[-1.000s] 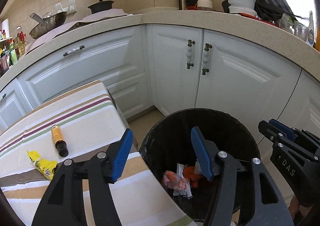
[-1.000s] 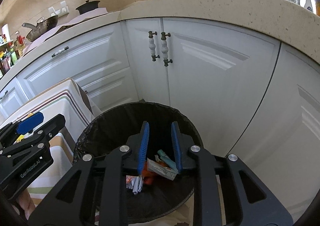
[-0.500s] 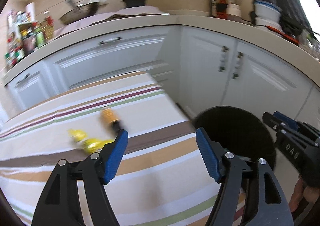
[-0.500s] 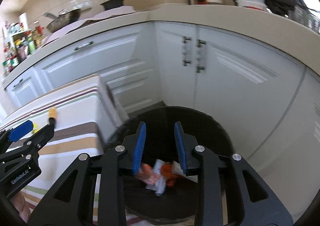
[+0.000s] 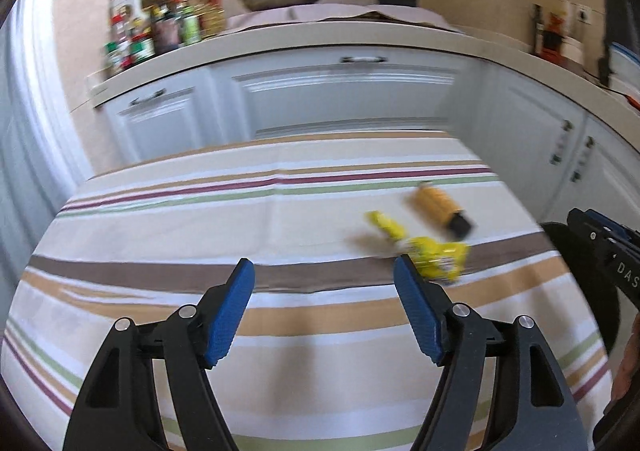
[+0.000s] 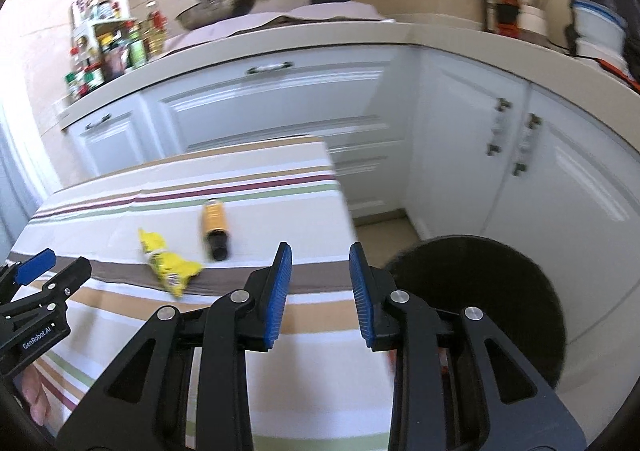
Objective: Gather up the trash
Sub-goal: 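Return both tools from the bin to the table, then grasp the brown yellow-labelled bottle with the right tool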
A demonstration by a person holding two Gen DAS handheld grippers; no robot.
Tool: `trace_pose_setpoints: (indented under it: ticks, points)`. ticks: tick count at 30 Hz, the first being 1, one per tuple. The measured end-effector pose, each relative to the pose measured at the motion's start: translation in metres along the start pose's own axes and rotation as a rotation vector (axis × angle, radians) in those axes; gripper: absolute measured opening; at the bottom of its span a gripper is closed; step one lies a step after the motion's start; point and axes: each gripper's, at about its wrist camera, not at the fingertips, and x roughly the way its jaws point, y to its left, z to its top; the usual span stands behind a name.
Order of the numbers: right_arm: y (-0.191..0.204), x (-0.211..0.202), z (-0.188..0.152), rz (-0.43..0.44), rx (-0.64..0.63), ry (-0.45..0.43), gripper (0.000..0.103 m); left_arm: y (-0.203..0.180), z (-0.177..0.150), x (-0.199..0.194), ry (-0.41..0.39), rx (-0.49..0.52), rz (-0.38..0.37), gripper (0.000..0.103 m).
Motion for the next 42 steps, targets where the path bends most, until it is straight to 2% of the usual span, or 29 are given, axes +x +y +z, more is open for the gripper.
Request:
trace_pose_setpoints:
  ticks: [11, 18, 20, 28, 30, 32, 42]
  points:
    - [0.059, 0.038, 0.01, 0.073, -0.086, 0.056, 0.029, 0.065, -0.009, 0.008, 0.024, -0.09, 0.1, 0.07]
    - [0.082, 0.07, 0.015, 0.072, -0.125, 0.11, 0.031, 0.096, -0.013, 0.016, 0.044, -0.131, 0.145, 0.07]
    - [0.084, 0.078, 0.016, 0.069, -0.129, 0.129, 0.035, 0.101, -0.014, 0.018, 0.052, -0.145, 0.15, 0.07]
    - [0.087, 0.101, 0.02, 0.062, -0.139, 0.207, 0.036, 0.097, -0.014, 0.024, 0.063, -0.149, 0.125, 0.07]
    - [0.086, 0.105, 0.019, 0.06, -0.139, 0.223, 0.033, 0.095, -0.014, 0.026, 0.065, -0.145, 0.117, 0.07]
    - [0.087, 0.108, 0.018, 0.065, -0.145, 0.239, 0.025, 0.091, -0.014, 0.026, 0.066, -0.142, 0.105, 0.07]
    - [0.074, 0.092, 0.016, 0.032, -0.14, 0.19, 0.024, 0.065, -0.012, 0.025, 0.07, -0.128, 0.053, 0.07]
